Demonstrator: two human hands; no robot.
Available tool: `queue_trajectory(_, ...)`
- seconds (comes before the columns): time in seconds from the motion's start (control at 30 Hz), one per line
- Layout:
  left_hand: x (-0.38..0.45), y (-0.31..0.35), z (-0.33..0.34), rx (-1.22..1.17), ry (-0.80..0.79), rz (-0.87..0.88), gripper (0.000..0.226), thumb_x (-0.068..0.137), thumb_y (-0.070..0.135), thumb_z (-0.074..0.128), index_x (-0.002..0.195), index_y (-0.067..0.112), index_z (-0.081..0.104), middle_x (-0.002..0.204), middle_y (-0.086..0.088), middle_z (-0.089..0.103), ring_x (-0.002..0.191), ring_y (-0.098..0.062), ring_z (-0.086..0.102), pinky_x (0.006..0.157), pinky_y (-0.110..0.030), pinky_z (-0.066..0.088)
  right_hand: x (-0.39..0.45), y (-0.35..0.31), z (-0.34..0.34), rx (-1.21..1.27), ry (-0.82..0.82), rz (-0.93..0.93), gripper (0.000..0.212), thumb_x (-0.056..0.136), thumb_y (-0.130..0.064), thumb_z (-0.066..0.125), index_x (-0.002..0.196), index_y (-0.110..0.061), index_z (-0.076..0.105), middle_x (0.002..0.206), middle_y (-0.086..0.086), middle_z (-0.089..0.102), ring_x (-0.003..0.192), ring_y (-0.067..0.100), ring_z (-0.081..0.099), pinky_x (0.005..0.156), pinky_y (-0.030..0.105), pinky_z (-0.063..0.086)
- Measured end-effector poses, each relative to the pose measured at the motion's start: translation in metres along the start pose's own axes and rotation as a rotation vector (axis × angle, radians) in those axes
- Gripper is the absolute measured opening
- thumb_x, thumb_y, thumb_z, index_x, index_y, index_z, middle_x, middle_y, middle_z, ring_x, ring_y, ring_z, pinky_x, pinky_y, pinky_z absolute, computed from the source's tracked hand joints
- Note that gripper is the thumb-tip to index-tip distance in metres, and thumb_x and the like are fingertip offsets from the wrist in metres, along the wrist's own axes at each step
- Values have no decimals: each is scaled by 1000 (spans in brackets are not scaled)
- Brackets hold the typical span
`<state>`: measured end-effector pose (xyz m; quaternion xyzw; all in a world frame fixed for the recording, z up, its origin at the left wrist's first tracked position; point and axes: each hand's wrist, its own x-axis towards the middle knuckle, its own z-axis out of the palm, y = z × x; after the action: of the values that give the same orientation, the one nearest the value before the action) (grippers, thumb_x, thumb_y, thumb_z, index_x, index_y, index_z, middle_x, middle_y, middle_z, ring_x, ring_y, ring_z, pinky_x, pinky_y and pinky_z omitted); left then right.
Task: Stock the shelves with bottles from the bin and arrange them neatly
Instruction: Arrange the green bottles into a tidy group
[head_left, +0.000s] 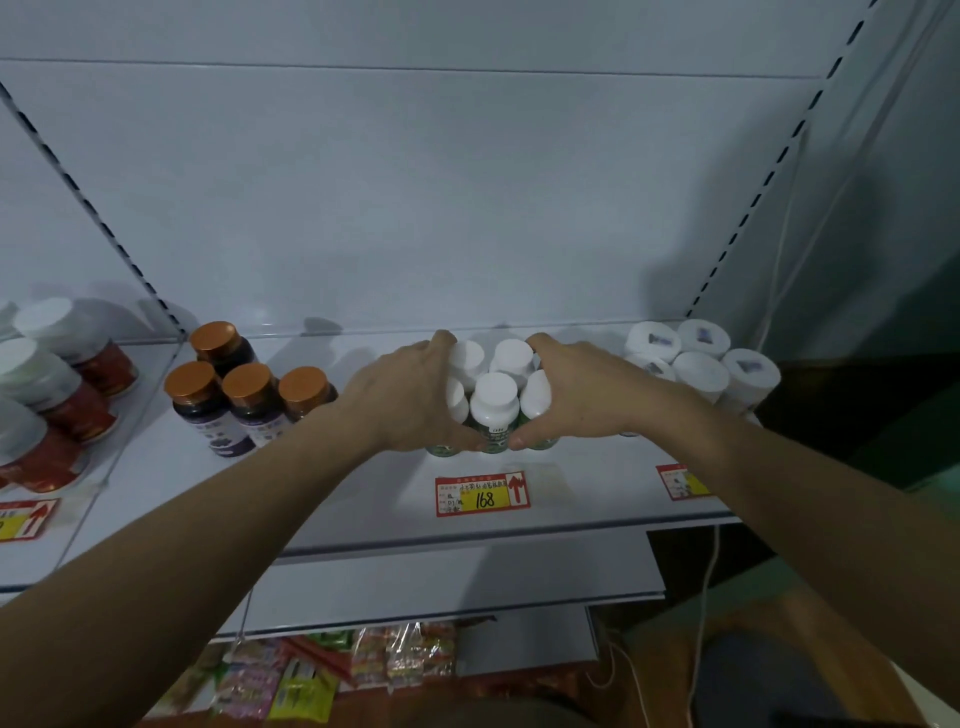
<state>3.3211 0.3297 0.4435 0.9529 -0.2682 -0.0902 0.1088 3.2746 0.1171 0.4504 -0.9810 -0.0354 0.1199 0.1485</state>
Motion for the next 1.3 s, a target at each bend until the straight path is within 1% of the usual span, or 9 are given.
queue_trajectory(0.13,0,0,5,-12,60,-9,81,60,71,80,109,21,38,101,5,57,83,-20,53,68,-36,45,3,-2,3,-9,45,20,88,57,-71,84,119,-26,43,105,-4,60,89,20,58,67,35,48)
queue_trajectory(0.37,-1,-1,7,-28,73,-19,81,59,71,80,108,24,36,101,6,57,84,-19,55,68,-36,47,1,-4,3,-23,64,29,83,57,-71,83,114,-28,42,104,-6,60,88,20,57,61,33,41)
queue_trajectory(0.5,-5,-3,4,-103,54,-47,98,53,78,78,126,23,40,117,6,61,93,-18,56,77,-39,53,-3,-1,6,34,76,49,94,56,-74,82,128,-29,42,116,-7,62,96,20,59,73,37,51)
queue_trajectory(0.63,-19,-9,13,-321,70,-108,116,45,80,76,139,24,37,123,10,55,102,-14,54,82,-36,51,-13,2,11,177,137,80,115,55,-71,84,149,-28,34,136,-5,57,118,20,55,89,40,52)
queue_trajectory(0.83,-21,-22,39,-522,189,-132,91,56,52,92,133,29,48,124,14,59,107,-13,56,86,-37,49,-13,2,19,220,170,122,116,54,-70,85,149,-25,36,139,0,56,122,23,55,93,42,52)
queue_trajectory(0.93,-19,-23,46,-587,216,-98,89,54,49,94,132,31,54,122,15,64,106,-11,59,91,-40,53,-14,2,26,278,188,152,100,57,-65,88,139,-26,47,127,-5,62,112,20,59,82,36,51)
queue_trajectory(1.03,-20,-18,55,-630,275,-61,82,55,46,95,126,34,58,118,16,66,102,-8,62,89,-35,54,-13,0,40,284,236,137,68,58,-63,87,109,-31,55,100,-12,65,91,18,63,62,31,42)
queue_trajectory(1.13,-20,-13,59,-611,340,-55,79,56,57,91,126,35,60,117,14,67,99,-9,63,83,-30,53,-11,1,45,286,281,139,61,56,-61,88,98,-31,55,93,-11,64,85,20,62,59,30,38)
queue_trajectory(1.3,-21,-10,59,-600,358,-68,78,55,66,85,123,35,61,118,7,71,98,-13,66,83,-35,57,-10,1,46,285,299,143,60,56,-57,91,95,-30,55,94,-8,64,84,22,62,60,31,36)
